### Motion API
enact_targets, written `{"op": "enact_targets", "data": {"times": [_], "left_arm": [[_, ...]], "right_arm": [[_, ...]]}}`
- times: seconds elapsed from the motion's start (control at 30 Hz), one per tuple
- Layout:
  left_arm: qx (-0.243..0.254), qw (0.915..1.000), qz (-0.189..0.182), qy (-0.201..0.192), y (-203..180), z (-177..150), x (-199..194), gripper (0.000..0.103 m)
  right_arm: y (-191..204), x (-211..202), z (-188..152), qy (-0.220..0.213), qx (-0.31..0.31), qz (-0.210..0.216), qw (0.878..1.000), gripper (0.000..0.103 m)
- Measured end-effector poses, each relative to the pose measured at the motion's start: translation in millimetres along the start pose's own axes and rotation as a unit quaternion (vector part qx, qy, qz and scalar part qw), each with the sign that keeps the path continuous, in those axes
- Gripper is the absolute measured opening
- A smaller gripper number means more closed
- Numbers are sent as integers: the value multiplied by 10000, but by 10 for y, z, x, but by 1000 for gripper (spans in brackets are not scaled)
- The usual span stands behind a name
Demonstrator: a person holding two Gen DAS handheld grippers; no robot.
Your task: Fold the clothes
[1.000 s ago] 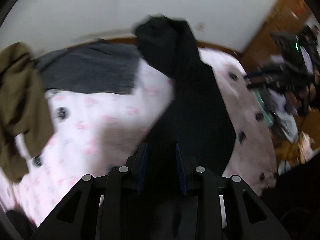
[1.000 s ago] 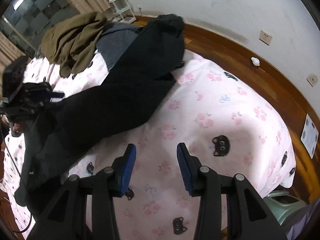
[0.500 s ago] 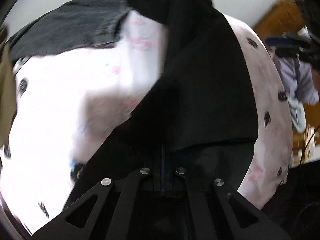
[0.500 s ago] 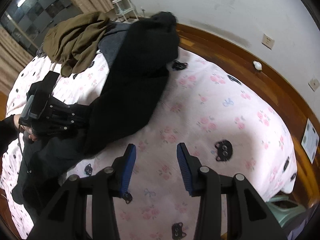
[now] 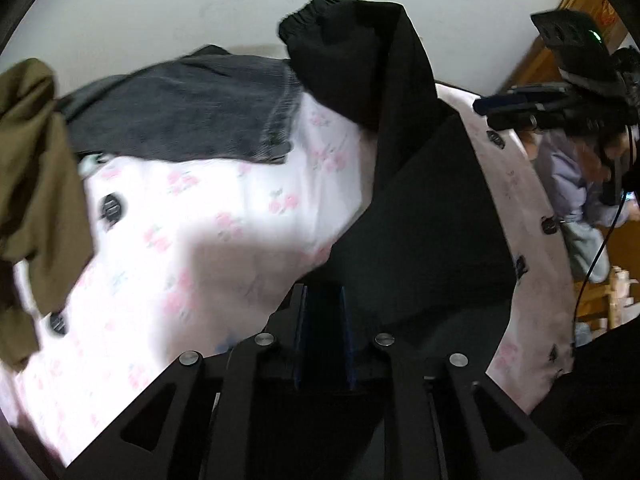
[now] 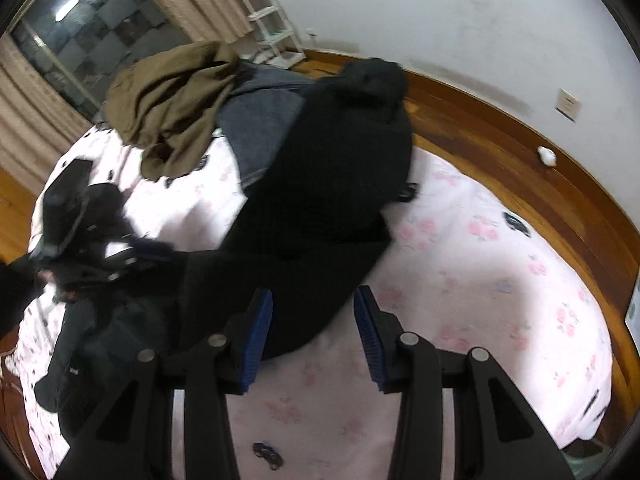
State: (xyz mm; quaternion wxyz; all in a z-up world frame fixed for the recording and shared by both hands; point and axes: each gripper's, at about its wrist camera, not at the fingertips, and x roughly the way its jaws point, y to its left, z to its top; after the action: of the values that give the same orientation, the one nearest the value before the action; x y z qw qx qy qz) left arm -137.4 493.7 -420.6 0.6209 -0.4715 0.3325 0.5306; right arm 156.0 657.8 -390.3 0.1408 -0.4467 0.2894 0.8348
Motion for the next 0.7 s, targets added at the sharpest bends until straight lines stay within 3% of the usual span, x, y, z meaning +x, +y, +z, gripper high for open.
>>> {"op": "enact_targets", "data": {"times": [0.13, 0.27, 0.47, 0.6, 0.7], "left_arm": [[180, 9981, -546, 226, 78, 180, 165, 18], [476, 9943, -820, 488, 87, 295, 251, 18], [695, 9899, -995, 735, 217, 450, 311, 18], [821, 9829, -1297, 1012, 139, 518, 396, 19], [1073, 9766, -1371, 1263, 1, 539, 492, 28]], "right_arm": [[109, 23, -75, 115, -370, -98, 9992, 44], [120, 0, -134, 251, -705, -283, 9968, 44], [-12, -120, -184, 255, -542, -381, 9975, 44], [-76, -162, -221, 293, -475, -435, 9975, 44], [-114, -176, -249, 323, -432, -450, 9975, 44]]}}
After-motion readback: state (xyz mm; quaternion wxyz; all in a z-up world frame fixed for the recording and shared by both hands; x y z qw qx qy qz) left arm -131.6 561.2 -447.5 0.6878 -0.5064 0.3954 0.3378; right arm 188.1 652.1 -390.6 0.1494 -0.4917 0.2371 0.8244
